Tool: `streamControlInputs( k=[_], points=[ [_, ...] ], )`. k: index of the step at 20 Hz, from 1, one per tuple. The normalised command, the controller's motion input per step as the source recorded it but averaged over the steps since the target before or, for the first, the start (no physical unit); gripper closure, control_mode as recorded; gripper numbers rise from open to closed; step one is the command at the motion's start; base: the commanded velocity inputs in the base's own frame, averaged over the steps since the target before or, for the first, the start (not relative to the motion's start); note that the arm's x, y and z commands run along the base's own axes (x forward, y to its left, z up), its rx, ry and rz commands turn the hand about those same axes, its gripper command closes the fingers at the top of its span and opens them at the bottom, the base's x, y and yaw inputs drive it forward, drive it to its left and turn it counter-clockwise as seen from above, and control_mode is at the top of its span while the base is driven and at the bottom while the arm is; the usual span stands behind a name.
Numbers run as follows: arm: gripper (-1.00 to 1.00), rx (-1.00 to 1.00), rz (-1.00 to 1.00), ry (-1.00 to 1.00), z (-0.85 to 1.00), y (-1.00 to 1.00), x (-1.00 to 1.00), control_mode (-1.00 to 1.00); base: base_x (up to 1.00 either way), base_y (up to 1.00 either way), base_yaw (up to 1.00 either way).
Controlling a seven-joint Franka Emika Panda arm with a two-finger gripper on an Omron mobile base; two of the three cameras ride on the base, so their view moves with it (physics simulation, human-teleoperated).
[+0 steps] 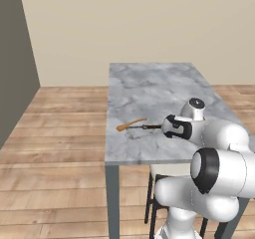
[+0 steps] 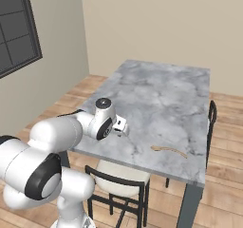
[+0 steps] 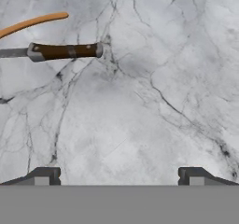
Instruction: Pick up the metallic utensils from the counter and place them in the open drawer. Make sure not to pick up any wooden utensils.
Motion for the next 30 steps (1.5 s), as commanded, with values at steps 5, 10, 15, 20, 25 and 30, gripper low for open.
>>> streamControlInputs(
  k=[5, 10, 15, 20, 25, 30],
  points=[
    [-1.0, 0.0, 0.0, 0.0, 0.0, 0.0, 0.0, 1.0, 0.0, 0.0, 0.0],
    [-1.0, 0.0, 0.0, 0.0, 0.0, 0.0, 0.0, 1.0, 0.0, 0.0, 0.0],
    [-1.0, 0.0, 0.0, 0.0, 0.0, 0.0, 0.0, 1.0, 0.19, 0.09, 0.0],
    [-1.0, 0.0, 0.0, 0.0, 0.0, 0.0, 0.0, 1.0, 0.58, 0.3, 0.07],
    [-1.0, 0.0, 0.0, 0.0, 0.0, 0.0, 0.0, 1.0, 0.8, 0.32, 0.1],
    [-1.0, 0.0, 0.0, 0.0, 0.0, 0.0, 0.0, 1.0, 0.87, 0.42, 0.12]
  ],
)
